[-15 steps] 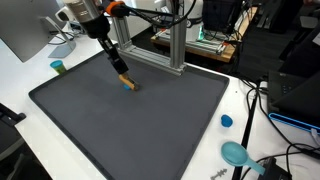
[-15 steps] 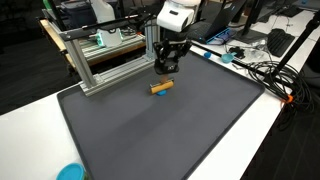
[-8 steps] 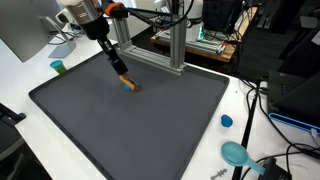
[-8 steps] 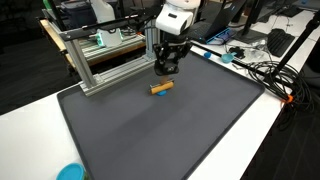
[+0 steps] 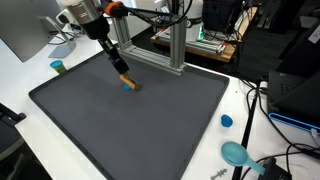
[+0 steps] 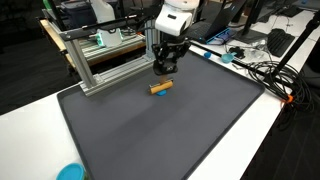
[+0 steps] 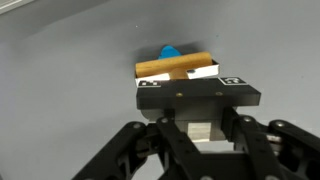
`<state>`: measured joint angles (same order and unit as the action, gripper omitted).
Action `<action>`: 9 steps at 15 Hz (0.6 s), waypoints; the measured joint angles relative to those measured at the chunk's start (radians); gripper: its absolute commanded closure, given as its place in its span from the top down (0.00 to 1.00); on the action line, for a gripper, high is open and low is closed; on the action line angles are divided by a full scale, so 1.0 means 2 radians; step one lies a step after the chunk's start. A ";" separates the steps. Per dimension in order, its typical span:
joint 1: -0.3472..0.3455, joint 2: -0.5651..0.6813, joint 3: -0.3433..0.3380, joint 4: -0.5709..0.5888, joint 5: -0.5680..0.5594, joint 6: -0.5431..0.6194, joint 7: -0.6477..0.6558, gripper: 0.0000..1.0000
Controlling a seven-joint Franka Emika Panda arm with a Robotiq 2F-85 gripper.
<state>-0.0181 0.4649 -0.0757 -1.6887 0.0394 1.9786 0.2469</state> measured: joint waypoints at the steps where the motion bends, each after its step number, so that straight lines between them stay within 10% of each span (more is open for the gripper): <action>1: -0.001 0.000 0.000 0.000 0.002 -0.002 -0.006 0.22; 9: -0.017 0.004 0.005 -0.005 0.022 -0.039 -0.065 0.22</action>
<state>-0.0523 0.4721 -0.0656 -1.6989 0.0838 1.8997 0.1161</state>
